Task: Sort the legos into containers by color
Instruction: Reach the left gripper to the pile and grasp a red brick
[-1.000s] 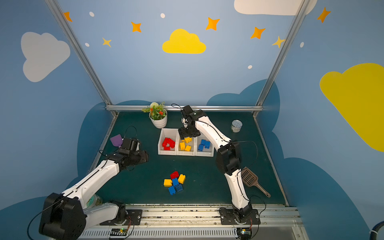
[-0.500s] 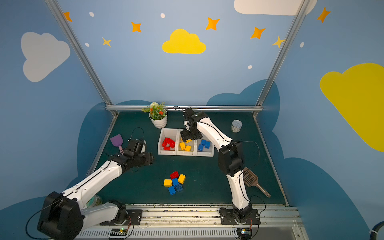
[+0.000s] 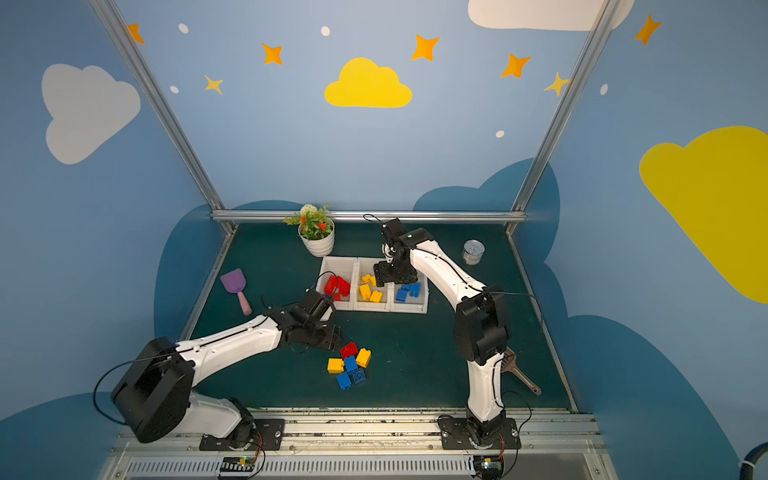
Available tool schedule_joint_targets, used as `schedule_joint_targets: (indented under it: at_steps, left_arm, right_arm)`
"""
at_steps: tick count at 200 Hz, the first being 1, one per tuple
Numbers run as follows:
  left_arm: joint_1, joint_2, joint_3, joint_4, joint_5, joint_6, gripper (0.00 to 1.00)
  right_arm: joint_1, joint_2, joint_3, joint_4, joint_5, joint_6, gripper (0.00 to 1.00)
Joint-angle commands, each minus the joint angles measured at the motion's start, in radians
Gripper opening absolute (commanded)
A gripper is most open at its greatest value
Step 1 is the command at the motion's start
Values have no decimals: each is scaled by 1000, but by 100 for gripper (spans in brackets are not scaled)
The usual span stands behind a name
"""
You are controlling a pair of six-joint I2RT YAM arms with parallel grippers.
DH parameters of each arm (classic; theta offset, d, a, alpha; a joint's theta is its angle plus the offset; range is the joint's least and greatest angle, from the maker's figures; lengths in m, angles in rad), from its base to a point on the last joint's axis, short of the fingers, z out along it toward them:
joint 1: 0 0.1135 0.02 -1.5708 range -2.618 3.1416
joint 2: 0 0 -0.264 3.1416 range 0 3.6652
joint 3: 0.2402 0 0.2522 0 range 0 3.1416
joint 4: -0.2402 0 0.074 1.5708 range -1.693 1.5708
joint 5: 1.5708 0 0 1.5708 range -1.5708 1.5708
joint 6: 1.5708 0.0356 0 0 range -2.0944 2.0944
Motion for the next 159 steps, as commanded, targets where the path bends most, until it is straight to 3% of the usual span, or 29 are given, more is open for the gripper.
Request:
schedule_joint_targets:
  at_steps: [1, 69, 159]
  left_arm:
    - [-32, 40, 49, -3, 42, 89, 67]
    - [-80, 133, 106, -28, 110, 204, 66]
    - [-84, 190, 126, -35, 69, 234, 50]
  right_arm:
    - [-11, -52, -36, 24, -8, 20, 80]
    - [-22, -76, -78, 39, -16, 31, 80]
    - [-22, -79, -92, 42, -17, 38, 79]
